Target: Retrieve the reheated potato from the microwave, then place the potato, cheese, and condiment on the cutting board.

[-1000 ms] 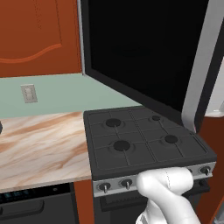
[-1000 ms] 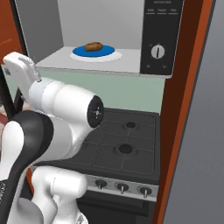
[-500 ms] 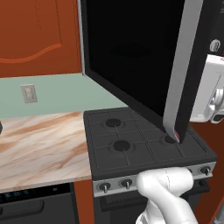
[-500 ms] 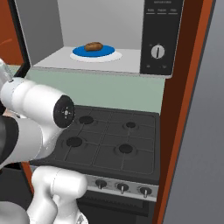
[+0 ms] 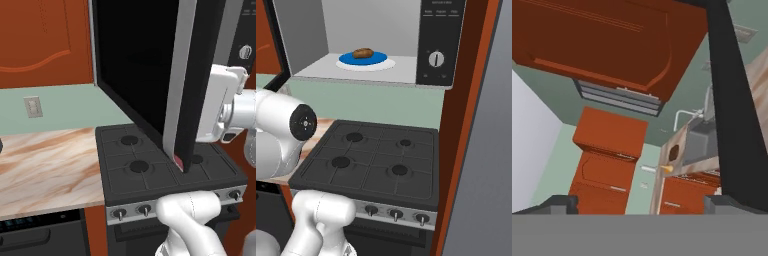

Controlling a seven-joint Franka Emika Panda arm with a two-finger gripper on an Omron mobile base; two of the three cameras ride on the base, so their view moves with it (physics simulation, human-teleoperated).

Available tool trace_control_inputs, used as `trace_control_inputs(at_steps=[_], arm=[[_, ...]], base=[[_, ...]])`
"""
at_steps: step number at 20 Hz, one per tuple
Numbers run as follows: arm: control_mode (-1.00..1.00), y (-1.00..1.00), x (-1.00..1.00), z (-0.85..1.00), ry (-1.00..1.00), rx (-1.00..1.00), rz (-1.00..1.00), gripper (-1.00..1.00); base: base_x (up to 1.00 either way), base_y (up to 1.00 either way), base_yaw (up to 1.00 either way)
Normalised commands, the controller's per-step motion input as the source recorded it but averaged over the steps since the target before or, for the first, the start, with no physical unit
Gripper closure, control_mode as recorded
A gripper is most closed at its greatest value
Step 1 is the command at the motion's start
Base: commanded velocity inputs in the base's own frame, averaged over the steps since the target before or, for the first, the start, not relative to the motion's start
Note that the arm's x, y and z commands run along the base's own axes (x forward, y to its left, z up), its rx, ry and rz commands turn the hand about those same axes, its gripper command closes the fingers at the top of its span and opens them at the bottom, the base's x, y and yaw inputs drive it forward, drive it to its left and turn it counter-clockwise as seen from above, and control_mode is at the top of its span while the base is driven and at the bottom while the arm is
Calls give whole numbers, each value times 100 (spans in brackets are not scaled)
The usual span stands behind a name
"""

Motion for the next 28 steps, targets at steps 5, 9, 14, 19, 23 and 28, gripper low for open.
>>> trace_control_inputs(at_steps=[5, 9, 14, 19, 23, 28], arm=[[-100, 48, 0, -12, 3, -2, 5, -100], [-100, 39, 8, -8, 8, -2, 6, -100], [-100, 30, 13, -10, 8, 0, 4, -100], [-100, 36, 14, -12, 3, -1, 2, -100], [-100, 26, 20, -5, 0, -1, 0, -100], [-100, 8, 18, 1, 0, -7, 0, -100]], base=[[0, 0, 0], [0, 0, 0], [0, 0, 0], [0, 0, 0], [0, 0, 0], [0, 0, 0]])
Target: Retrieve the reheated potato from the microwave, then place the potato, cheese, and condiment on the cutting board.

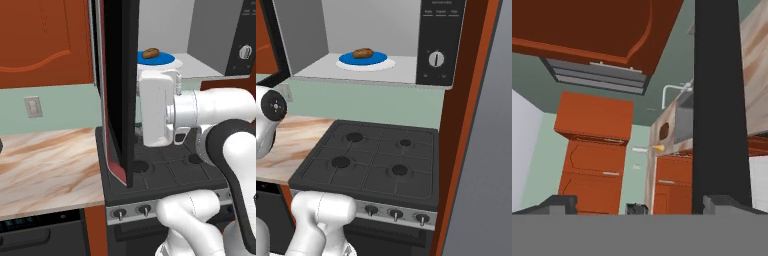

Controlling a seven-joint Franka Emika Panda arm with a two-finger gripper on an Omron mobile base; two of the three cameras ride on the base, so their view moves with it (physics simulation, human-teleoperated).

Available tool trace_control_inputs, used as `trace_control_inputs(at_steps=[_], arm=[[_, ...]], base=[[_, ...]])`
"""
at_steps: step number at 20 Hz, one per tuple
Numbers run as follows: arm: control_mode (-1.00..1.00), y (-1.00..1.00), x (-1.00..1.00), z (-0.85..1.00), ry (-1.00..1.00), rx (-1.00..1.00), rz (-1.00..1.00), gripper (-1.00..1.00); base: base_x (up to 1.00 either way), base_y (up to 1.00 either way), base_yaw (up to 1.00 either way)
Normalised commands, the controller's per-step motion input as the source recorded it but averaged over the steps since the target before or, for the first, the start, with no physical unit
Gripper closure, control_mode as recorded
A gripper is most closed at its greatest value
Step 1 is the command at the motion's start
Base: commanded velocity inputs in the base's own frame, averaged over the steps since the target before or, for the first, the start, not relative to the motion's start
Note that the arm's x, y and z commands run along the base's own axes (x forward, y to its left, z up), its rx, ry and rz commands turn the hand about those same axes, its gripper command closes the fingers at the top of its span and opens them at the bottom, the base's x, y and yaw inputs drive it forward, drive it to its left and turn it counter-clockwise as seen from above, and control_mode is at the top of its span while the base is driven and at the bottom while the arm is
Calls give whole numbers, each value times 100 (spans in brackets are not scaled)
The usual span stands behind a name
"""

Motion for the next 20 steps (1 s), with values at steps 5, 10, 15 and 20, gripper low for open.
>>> trace_control_inputs(at_steps=[5, 10, 15, 20], arm=[[-100, -14, 11, 9, 0, -14, 0, -100], [-100, -36, 8, 15, 0, -12, 0, -100], [-100, -42, 7, 14, 0, -12, 0, -100], [-100, -38, 17, 1, 0, -21, -9, -100]], base=[[0, 0, 0], [0, 0, 0], [0, 0, 0], [0, 0, 0]])
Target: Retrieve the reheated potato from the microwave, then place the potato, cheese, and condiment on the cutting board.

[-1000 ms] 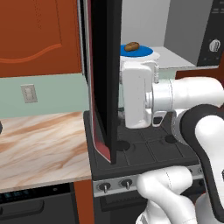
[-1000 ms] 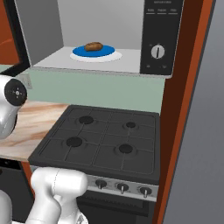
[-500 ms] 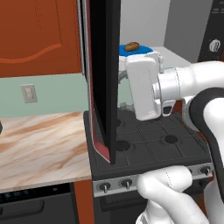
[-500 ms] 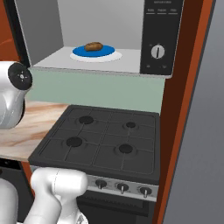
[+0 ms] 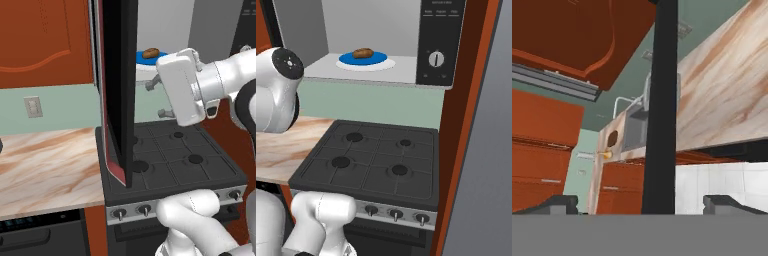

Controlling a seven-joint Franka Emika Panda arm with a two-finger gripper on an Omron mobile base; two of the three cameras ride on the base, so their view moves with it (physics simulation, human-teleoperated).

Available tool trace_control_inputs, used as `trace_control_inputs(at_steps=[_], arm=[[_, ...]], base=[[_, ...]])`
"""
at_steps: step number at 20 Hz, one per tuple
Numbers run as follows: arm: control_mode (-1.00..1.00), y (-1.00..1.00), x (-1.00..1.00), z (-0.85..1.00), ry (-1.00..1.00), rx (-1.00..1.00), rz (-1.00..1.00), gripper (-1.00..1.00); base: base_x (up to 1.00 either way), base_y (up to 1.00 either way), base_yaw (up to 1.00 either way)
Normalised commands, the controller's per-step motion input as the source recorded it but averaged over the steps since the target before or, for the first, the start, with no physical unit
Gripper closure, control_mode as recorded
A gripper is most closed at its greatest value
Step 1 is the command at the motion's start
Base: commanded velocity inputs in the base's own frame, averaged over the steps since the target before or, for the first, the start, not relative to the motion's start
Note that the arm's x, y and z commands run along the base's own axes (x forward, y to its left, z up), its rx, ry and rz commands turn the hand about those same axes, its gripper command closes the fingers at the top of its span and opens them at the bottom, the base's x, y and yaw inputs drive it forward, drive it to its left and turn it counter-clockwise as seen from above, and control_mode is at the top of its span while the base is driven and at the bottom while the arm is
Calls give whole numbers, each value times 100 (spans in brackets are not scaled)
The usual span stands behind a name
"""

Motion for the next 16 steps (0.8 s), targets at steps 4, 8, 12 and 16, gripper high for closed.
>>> trace_control_inputs(at_steps=[4, 8, 12, 16], arm=[[-100, -33, 22, 0, -2, -26, -25, -100], [-100, -35, 25, 0, 0, -22, -25, -100], [-100, -36, 33, 0, 0, -17, -25, -100], [-100, -37, 40, 3, 1, -14, -24, -100]], base=[[0, 0, 0], [0, 0, 0], [0, 0, 0], [0, 0, 0]])
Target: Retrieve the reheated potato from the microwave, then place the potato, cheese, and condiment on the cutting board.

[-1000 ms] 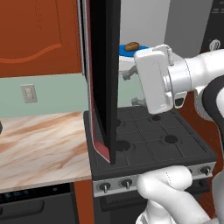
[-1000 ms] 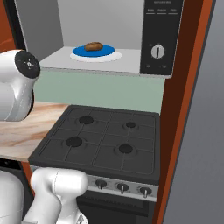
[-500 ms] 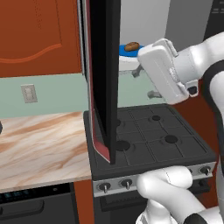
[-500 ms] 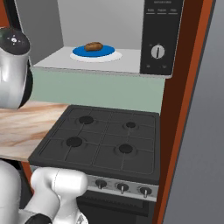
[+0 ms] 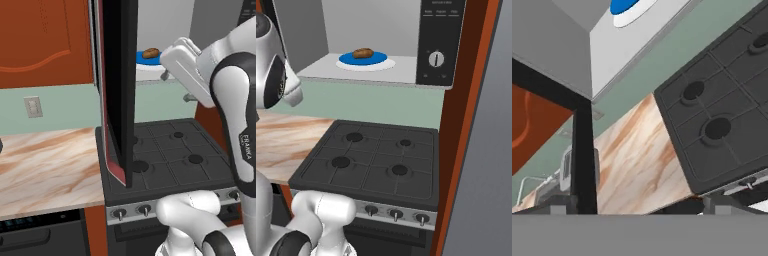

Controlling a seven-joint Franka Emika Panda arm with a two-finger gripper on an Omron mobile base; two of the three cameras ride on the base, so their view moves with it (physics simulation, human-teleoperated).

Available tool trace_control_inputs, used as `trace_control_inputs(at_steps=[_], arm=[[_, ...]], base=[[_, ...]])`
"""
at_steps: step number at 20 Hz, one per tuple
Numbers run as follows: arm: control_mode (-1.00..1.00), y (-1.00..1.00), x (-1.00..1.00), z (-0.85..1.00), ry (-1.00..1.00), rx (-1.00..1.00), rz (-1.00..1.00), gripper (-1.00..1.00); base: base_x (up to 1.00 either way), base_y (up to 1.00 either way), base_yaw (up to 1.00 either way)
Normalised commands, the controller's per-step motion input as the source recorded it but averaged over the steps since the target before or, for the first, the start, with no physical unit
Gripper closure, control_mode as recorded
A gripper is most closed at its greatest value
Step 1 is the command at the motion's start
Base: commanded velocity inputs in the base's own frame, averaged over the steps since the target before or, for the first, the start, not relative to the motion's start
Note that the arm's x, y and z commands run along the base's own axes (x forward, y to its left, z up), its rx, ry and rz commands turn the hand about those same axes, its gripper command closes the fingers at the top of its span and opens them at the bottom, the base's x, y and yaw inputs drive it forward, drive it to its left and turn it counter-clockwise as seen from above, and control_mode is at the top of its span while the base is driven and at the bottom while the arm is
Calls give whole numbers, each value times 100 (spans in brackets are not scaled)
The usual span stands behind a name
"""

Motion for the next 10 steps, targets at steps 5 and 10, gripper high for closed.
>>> trace_control_inputs(at_steps=[5, 10], arm=[[-100, -25, 42, 0, 0, -5, -18, -100], [-100, -27, 42, 0, 0, 0, -5, -100]], base=[[0, 0, 0], [0, 0, 0]])
